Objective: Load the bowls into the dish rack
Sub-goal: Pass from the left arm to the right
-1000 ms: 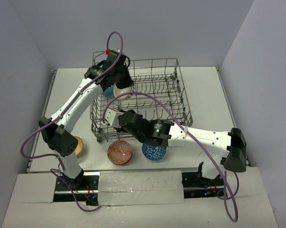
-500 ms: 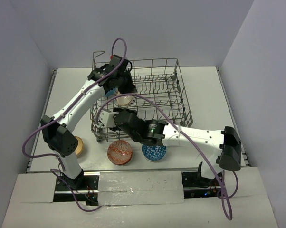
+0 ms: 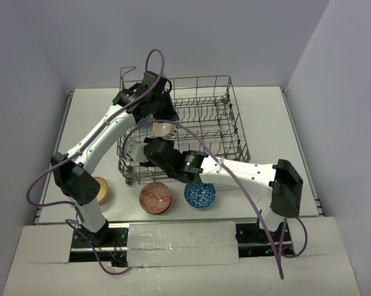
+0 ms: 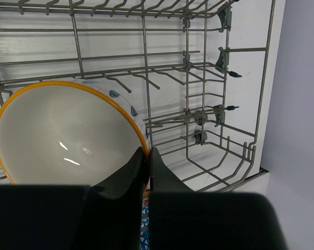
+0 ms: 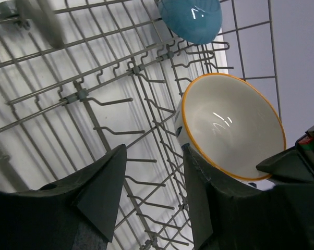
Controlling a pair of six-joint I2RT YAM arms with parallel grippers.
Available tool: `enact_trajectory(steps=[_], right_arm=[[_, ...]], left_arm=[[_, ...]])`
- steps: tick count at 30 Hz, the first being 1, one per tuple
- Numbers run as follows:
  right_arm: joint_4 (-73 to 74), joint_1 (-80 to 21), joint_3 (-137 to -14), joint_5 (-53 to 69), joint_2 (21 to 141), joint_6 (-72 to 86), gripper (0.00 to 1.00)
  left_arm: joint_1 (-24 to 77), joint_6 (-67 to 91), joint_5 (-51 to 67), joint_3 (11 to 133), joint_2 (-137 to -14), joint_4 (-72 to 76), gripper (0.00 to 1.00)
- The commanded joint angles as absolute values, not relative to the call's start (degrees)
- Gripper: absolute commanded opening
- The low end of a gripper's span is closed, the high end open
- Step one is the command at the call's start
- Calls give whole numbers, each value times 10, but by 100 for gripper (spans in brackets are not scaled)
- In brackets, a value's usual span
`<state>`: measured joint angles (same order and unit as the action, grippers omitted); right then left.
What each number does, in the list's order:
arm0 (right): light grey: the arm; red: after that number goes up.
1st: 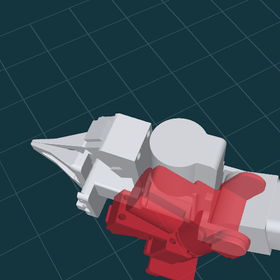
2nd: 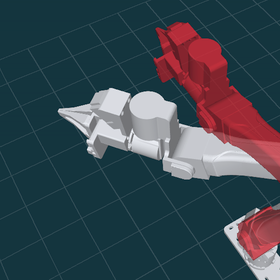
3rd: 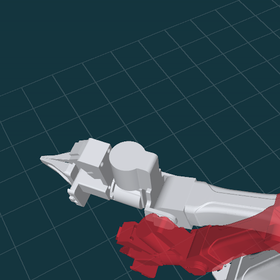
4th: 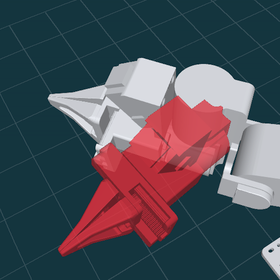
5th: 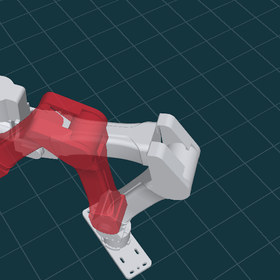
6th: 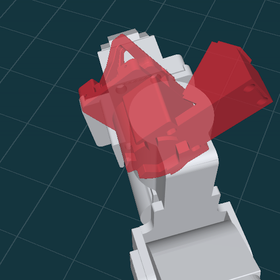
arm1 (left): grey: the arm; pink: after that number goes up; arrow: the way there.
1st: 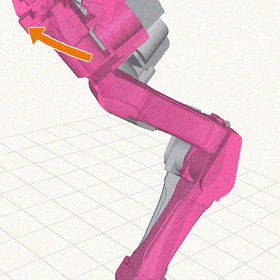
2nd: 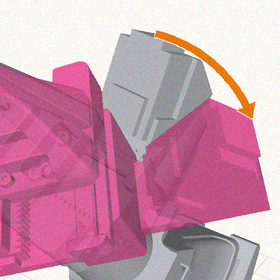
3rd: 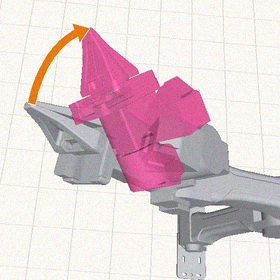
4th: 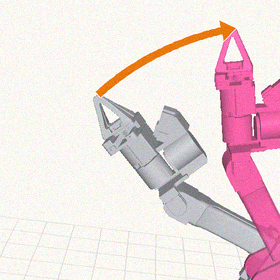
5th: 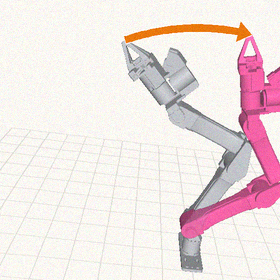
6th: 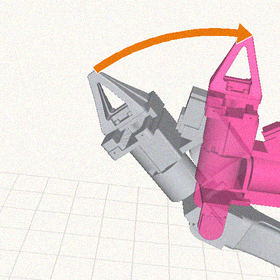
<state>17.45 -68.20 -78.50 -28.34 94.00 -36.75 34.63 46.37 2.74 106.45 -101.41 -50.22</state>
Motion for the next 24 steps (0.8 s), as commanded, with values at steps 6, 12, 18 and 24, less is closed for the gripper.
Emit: enact_trajectory(steps=[6, 12, 18, 24], right_arm=[[165, -644, -827, -274, 951, -374, 57], [165, -633, -836, -279, 955, -374, 57], [170, -623, -839, -278, 962, -370, 51], [178, -614, -840, -272, 968, -362, 35]], left_arm=[[352, 462, 37, 1067, -968, -478, 0], [352, 460, 40, 1063, -964, -476, 0], [353, 456, 33, 1063, -963, -478, 0], [353, 454, 35, 1061, -963, -476, 0]])
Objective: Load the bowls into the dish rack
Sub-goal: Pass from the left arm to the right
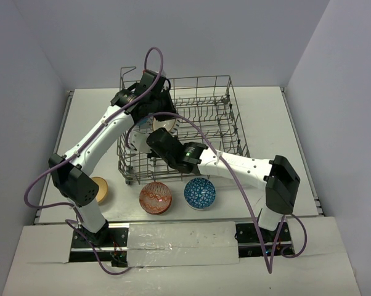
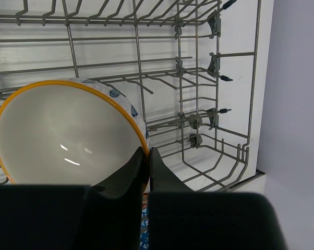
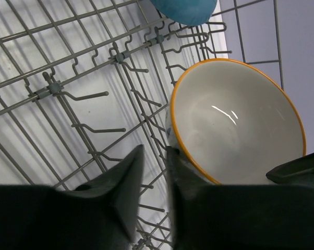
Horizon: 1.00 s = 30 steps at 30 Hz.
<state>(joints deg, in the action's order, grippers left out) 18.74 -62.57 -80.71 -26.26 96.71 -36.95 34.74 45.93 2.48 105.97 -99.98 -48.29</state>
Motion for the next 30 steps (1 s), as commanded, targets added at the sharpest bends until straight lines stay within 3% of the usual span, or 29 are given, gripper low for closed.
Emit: enact_trajectory(steps=[1, 8, 23, 25, 27, 30], right_arm=[[178, -614, -840, -271, 971, -360, 27], [185, -613, -845, -260, 977, -351, 1], [194, -605, -839, -208, 928, -328, 0], [188, -605, -835, -218, 926, -330, 12], [185, -604, -837, -221, 929, -335, 37], [181, -603, -842, -225, 932, -338, 47]], left_arm=[[353, 454, 33, 1062, -963, -476, 0], [353, 451, 35, 1059, -969, -474, 0], [353, 448, 37, 1059, -990, -470, 0], [353, 448, 48, 1058, -991, -469, 0], [353, 449, 56, 1057, -991, -470, 0], [353, 447, 55, 1048, -984, -469, 0]])
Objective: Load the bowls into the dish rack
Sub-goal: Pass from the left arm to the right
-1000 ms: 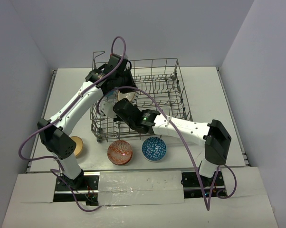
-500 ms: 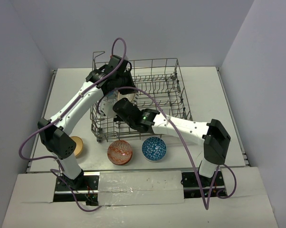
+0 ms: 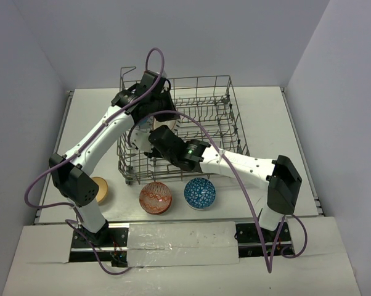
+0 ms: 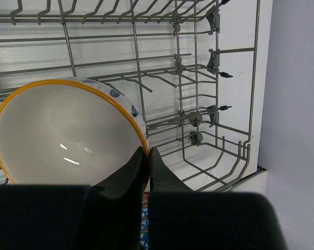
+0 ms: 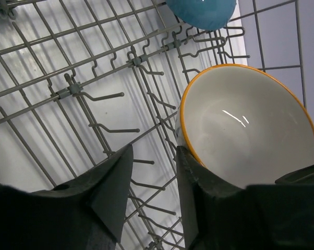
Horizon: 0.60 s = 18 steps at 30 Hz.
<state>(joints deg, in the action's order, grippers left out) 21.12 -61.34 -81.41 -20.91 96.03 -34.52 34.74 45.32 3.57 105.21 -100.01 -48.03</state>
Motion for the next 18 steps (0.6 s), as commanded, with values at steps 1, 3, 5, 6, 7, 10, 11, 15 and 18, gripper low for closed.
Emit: enact_trajectory(steps=[1, 3, 5, 6, 7, 10, 11, 15, 18], right_arm=[[178, -602, -844, -222, 932, -340, 48], [173, -600, -847, -212, 931, -343, 51], [164, -601, -852, -202, 932, -345, 53], [163, -601, -856, -200, 933, -345, 53], [164, -600, -860, -196, 935, -346, 53], [174, -600, -871, -189, 936, -345, 54], [173, -601, -869, -182, 933, -344, 54], [165, -600, -861, -157, 916, -334, 54], [158, -600, -856, -147, 903, -330, 54]], left_arm=[[353, 446, 54, 1042, -983, -468, 0], [353, 446, 59, 1040, -977, -468, 0], [353, 447, 65, 1037, -973, -468, 0], [354, 447, 67, 1036, -972, -468, 0], [354, 447, 66, 1035, -970, -470, 0], [354, 442, 62, 1034, -969, -475, 0], [354, 442, 62, 1034, -969, -476, 0], [354, 444, 77, 1021, -968, -468, 0], [354, 446, 85, 1021, -970, -468, 0]])
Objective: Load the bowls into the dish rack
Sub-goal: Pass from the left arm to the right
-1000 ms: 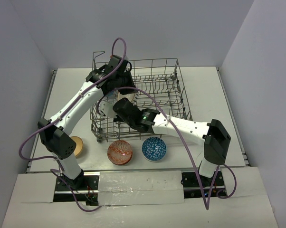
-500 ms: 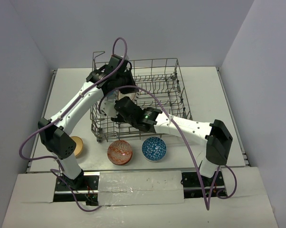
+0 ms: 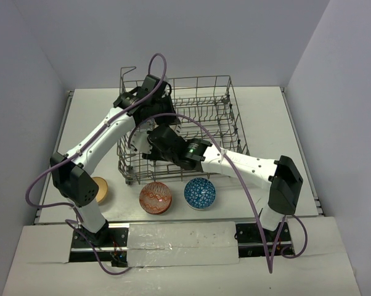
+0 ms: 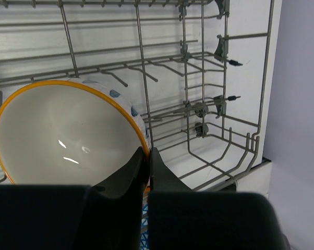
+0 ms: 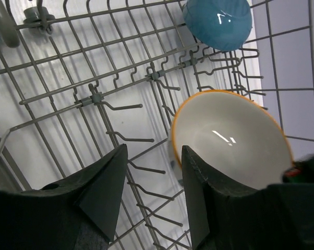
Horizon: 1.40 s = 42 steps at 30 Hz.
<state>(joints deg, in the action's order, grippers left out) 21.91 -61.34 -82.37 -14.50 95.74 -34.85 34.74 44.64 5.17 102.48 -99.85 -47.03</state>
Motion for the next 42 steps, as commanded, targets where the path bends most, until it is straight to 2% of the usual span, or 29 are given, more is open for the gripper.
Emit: enact_trajectory(steps=[1, 42], right_arm=[[156, -599, -855, -148, 900, -332, 54], [192, -536, -859, -125, 1004, -309, 54]], left_arm=[[354, 446, 87, 1021, -972, -468, 0], [356, 421, 64, 1046, -969, -498, 0]])
